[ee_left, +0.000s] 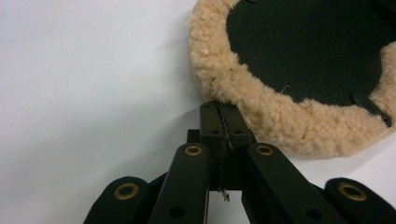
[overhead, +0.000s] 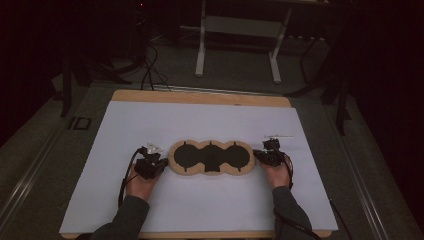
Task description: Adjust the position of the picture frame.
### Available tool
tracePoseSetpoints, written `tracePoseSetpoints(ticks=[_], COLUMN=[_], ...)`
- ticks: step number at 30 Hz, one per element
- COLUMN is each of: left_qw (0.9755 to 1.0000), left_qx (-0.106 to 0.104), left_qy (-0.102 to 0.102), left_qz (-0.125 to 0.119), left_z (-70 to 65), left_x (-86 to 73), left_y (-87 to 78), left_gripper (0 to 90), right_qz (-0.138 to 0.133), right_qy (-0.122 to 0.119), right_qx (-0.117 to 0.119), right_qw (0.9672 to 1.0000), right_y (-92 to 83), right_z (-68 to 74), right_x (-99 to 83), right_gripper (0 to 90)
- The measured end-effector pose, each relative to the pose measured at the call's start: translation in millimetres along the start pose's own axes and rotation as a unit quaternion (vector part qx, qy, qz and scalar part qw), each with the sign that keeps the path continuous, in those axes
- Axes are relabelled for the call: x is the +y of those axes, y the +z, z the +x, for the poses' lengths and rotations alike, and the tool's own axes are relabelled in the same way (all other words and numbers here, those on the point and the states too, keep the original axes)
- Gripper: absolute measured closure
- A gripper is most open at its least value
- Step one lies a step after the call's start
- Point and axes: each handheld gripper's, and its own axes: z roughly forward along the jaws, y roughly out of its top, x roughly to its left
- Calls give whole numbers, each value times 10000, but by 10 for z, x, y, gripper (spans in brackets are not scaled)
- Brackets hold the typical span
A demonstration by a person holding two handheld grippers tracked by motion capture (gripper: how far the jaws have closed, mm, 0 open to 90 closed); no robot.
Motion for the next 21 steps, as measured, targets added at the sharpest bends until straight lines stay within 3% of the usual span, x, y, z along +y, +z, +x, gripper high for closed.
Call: tracePoseSetpoints(ticks=[3,6,10,21], left_qw=[10000,10000,9999,9980], left_qx=[81,24,-140,-463], left_qy=[25,-6,-44,227], left_qz=[-2,-25,-51,-360], left_z=[-17,-2,24,-10], left_x=[3,2,13,35], left_y=[-18,-35,-81,-211], left_gripper=[878,862,835,777], right_qz=[-44,-14,23,-153], right_qy=[-191,-285,-589,-639], right_qx=[-140,-76,-29,275], right_qw=[9997,9996,9983,9975], right_y=[-33,-105,-224,-441], right_z=[18,-6,-30,-24], right_x=[-30,-85,-184,-371], right_gripper=[859,825,780,700])
